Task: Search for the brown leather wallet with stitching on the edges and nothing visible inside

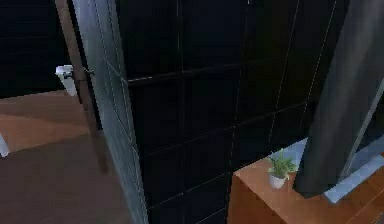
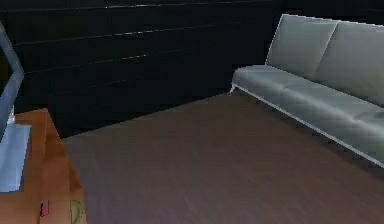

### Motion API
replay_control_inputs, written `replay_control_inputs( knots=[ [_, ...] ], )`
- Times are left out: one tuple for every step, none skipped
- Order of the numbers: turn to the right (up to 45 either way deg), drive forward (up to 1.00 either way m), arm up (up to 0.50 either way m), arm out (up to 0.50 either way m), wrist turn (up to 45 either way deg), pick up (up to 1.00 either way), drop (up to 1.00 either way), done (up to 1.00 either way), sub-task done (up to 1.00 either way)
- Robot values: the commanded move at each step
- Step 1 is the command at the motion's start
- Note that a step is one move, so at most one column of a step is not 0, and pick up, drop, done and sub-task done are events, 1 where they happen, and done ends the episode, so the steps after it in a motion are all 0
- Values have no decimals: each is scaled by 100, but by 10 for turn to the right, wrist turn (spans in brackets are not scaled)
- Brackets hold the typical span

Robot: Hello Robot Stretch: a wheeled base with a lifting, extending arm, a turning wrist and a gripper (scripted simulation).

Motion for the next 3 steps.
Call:
replay_control_inputs(
  knots=[
    [-450, 0, 0, 0, 0, 0, 0, 0, 0],
    [-450, 0, 0, 0, 0, 0, 0, 0, 0],
    [-450, 0, 0, 0, 0, 0, 0, 0, 0]
  ],
)
